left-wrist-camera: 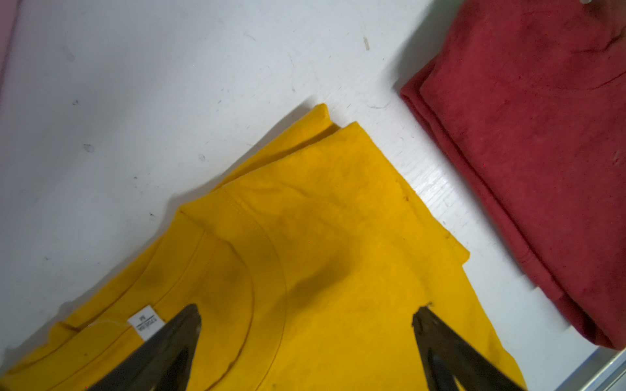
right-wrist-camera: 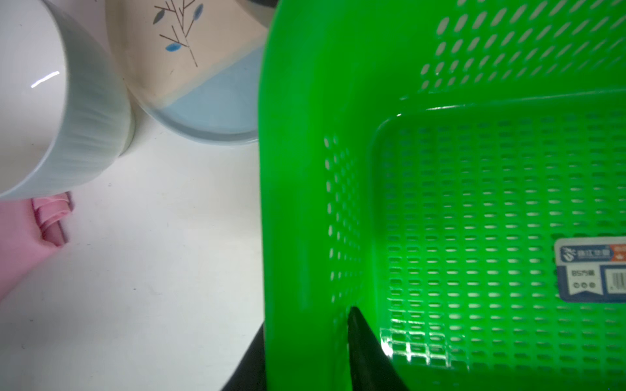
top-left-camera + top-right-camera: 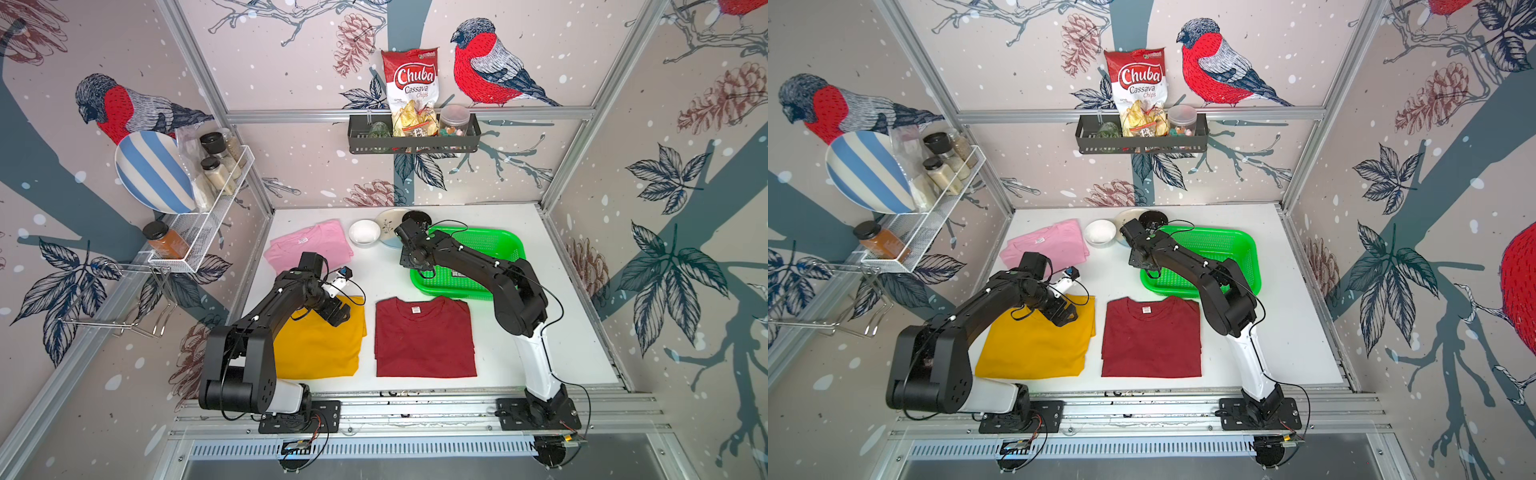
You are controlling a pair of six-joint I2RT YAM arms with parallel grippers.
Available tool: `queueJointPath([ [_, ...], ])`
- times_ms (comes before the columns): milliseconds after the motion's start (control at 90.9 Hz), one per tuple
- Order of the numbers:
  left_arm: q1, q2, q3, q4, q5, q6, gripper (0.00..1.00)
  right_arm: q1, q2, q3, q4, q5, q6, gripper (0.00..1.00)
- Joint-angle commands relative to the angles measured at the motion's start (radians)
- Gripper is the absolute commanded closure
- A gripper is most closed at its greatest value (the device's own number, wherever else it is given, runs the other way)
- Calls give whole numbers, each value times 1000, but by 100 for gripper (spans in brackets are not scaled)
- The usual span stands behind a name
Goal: Put the folded t-shirts into the basket
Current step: Move the bin to the center of the board.
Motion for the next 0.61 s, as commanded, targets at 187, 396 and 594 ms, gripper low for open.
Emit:
queueJointPath([
  [187, -2, 1, 2, -26, 43, 11, 3, 33, 80, 160, -83, -12, 21, 53],
  [396, -17, 13, 28, -47, 127, 14, 4, 27, -36, 119, -80, -74, -102, 37],
  [594, -104, -15, 55, -51, 199, 72, 4, 31, -392, -197, 46, -119, -199, 24],
])
